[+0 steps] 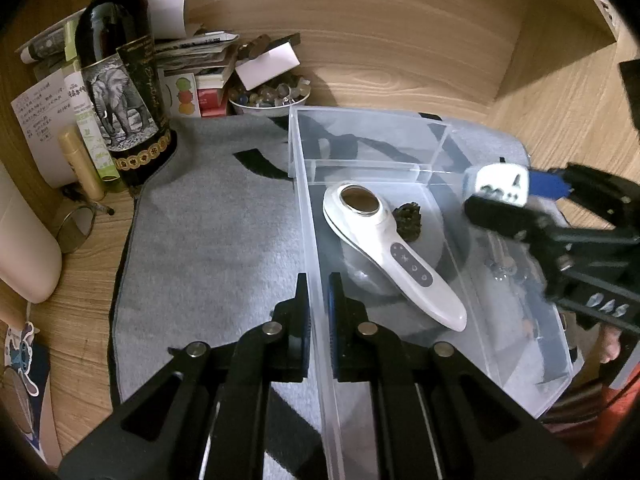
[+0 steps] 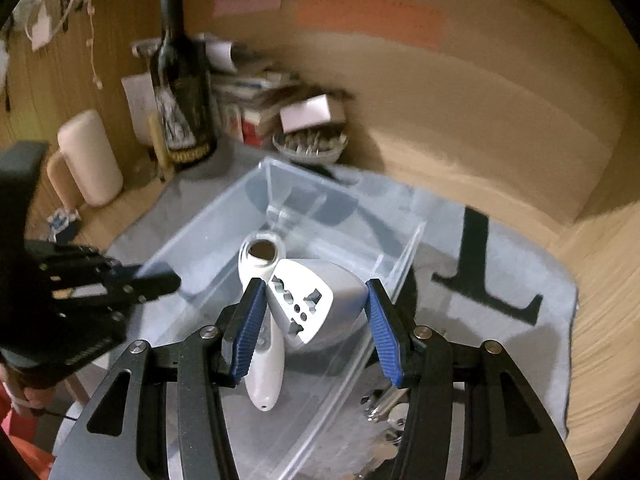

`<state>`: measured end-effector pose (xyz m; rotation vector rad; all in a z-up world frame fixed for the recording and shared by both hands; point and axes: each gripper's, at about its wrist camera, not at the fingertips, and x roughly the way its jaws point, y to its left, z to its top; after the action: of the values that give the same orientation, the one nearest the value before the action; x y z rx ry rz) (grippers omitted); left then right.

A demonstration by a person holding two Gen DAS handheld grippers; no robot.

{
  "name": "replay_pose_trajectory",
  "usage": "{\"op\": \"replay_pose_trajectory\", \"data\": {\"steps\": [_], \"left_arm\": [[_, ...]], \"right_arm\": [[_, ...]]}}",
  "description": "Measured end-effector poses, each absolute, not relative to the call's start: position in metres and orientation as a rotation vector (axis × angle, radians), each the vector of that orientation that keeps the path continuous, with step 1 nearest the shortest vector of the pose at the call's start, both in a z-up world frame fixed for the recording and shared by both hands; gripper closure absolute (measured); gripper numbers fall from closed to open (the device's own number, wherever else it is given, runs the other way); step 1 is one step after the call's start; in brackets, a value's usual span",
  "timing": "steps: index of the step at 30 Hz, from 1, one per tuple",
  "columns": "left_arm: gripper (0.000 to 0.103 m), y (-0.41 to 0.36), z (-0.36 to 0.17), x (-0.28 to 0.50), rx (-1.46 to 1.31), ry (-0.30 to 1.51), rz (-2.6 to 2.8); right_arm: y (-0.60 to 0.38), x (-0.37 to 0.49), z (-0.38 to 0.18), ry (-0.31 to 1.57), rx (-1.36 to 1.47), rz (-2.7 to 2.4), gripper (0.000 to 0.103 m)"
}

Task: Organize rigid objects
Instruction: 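Place the white plug adapter into the box beside the device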

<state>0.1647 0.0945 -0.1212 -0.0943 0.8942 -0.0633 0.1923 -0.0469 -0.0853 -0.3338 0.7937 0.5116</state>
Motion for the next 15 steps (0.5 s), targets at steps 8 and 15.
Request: {"op": "replay_pose_trajectory", "data": {"steps": [8,15], "left_arm": [[0.096,0.094,-0.121,0.163,-0.095,0.891,-0.064],[0.096,0.093,-0.12,0.162,-0.096,0.89,-0.065]], "right_arm": [[-0.038,0.199,-0.105,0.866,-0.37,0.52,0.056],[-0.032,0.2,-0.116,0.895,-0.404,0.525,0.056]]}}
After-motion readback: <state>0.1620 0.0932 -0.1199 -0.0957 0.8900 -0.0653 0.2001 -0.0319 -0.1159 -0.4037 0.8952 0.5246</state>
